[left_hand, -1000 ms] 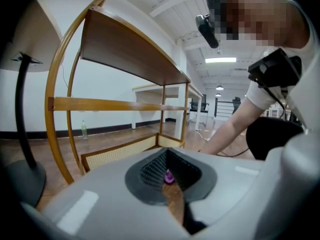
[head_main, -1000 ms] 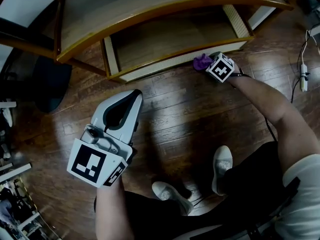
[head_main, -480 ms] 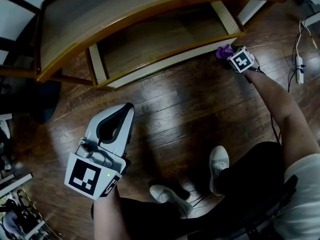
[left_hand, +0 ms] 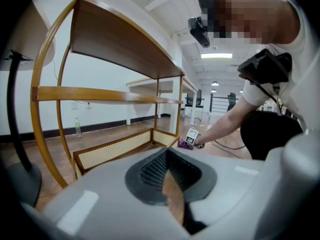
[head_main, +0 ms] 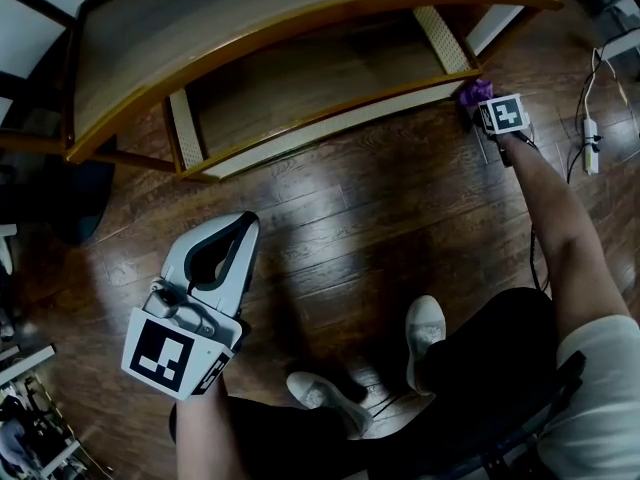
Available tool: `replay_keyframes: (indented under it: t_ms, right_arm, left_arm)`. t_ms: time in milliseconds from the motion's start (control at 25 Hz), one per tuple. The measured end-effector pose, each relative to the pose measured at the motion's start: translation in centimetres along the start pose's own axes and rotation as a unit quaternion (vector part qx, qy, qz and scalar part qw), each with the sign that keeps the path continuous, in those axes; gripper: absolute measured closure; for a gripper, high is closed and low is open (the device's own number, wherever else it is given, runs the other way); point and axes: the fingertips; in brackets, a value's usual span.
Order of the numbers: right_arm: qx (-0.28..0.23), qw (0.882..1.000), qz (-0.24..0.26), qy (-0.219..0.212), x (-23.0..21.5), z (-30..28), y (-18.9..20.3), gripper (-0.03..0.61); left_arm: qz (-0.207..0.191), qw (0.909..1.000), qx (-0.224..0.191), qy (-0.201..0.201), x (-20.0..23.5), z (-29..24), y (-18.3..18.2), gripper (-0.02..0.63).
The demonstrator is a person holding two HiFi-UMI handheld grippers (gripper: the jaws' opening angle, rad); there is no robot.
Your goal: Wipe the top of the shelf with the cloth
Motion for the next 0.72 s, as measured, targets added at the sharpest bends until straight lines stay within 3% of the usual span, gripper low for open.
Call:
replay_keyframes:
  t_ms: [440, 600, 720]
  right_arm:
    - [-0.047, 0.998, -0.043, -0.010, 0.5, 4.1, -0.1, 0.480]
    - [-0.066, 0.995, -0.065, -0.030, 1.4, 8.1, 1.0, 0.480]
    - [-0.074, 0.993, -0.074, -0.052, 2.8, 12.9, 1.5, 0.480]
  left_arm:
    - [-0.006, 0.9999, -0.014, 0.000, -0.3, 0.7, -1.4, 0.595]
    - [-0.035, 0.9994, -0.002, 0.003, -0.4, 1.1, -1.2, 0.595]
    - [-0.035, 0.9994, -0.002, 0.004, -1.3, 1.3, -1.9, 0.595]
Point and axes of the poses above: the fingertips, and each gripper's own axes: z backward along the fingers, x to its left, y out of its underside, and after that the axes turned 10 degrees about -y, right-handed
